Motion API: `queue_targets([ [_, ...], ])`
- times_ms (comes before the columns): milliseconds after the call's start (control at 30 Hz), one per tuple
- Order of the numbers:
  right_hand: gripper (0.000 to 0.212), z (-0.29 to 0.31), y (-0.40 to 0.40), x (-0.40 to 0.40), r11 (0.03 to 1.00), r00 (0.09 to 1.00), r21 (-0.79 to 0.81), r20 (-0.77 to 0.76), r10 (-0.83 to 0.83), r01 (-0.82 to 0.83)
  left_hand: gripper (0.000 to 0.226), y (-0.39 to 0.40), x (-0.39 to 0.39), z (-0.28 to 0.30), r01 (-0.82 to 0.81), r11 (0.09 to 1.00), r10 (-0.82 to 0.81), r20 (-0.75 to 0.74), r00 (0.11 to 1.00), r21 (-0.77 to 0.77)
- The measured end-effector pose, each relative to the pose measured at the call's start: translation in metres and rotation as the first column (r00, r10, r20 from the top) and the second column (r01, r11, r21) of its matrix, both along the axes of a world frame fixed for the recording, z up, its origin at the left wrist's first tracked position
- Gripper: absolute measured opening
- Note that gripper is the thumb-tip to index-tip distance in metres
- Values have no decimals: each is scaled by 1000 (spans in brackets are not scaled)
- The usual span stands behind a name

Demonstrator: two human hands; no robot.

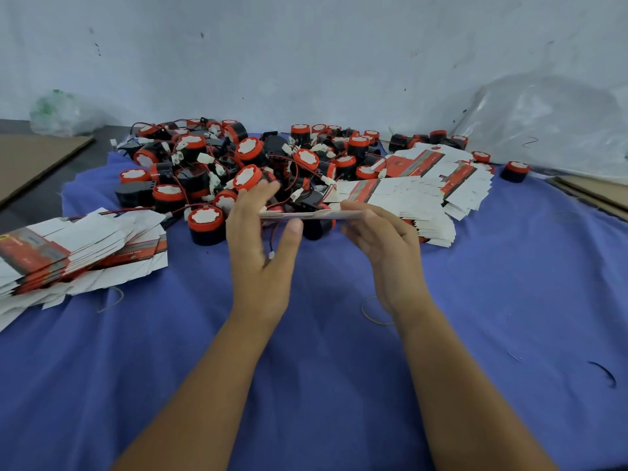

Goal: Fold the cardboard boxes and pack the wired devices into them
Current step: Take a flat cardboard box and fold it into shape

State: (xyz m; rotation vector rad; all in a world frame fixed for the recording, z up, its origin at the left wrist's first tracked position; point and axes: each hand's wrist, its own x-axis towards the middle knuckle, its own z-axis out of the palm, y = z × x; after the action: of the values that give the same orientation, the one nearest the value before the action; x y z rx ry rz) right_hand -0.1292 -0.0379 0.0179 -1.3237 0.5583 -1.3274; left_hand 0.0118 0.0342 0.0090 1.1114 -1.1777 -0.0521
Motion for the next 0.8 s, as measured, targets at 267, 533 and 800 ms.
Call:
queue_targets([
  [267, 17, -1, 6, 7, 989, 965, -148, -258, -55, 16, 21, -7, 14, 4, 13, 999, -28, -352, 936, -47],
  [533, 29, -2, -3, 1, 975, 942, -178, -281, -183, 136, 15, 1, 8, 2, 27, 999, -30, -174, 984, -21],
  [800, 27, 5, -2, -6, 956, 958, -134, -83, -274, 261, 76, -3, -9, -12, 175, 940, -290, 414, 863, 292],
])
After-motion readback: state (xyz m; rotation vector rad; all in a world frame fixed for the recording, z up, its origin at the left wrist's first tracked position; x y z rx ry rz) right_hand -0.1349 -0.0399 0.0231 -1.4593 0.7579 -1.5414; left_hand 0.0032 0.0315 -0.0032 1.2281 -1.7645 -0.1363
